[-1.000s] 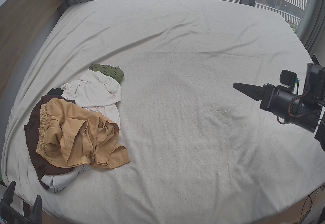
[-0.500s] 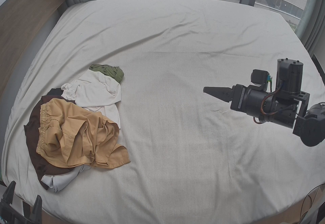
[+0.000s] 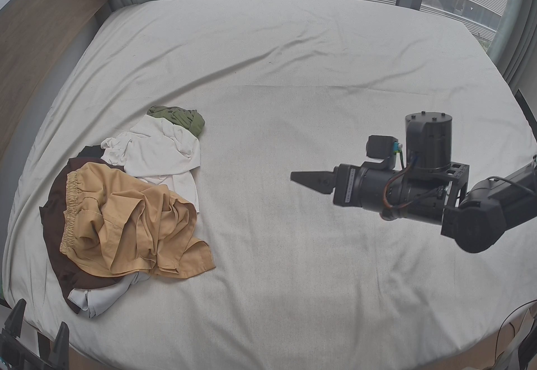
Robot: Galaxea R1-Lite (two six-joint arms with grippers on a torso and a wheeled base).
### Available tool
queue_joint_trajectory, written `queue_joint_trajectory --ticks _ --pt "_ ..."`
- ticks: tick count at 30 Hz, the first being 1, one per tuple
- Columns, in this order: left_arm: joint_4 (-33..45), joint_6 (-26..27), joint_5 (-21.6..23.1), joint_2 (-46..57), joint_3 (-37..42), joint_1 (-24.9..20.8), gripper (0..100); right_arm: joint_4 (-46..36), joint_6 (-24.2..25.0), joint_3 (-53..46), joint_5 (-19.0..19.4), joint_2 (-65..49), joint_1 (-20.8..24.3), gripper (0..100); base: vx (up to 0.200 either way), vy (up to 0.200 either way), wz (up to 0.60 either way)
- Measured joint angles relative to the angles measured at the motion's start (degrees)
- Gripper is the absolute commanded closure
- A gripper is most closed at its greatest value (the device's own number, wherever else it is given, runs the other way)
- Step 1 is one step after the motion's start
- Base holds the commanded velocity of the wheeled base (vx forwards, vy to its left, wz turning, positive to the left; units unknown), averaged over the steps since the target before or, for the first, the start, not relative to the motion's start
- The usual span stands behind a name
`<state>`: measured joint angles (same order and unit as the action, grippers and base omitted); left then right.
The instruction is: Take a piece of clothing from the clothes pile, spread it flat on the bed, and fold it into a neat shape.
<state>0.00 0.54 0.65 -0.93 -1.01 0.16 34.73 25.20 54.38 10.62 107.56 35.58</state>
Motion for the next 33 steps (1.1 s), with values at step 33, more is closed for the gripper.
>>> queue_joint_trajectory --ticks 33 --pt "0.0 -0.1 -0.1 0.0 0.0 0.0 0 3.4 4.4 11.6 0.1 22.1 12.9 0 0.000 0.000 0.00"
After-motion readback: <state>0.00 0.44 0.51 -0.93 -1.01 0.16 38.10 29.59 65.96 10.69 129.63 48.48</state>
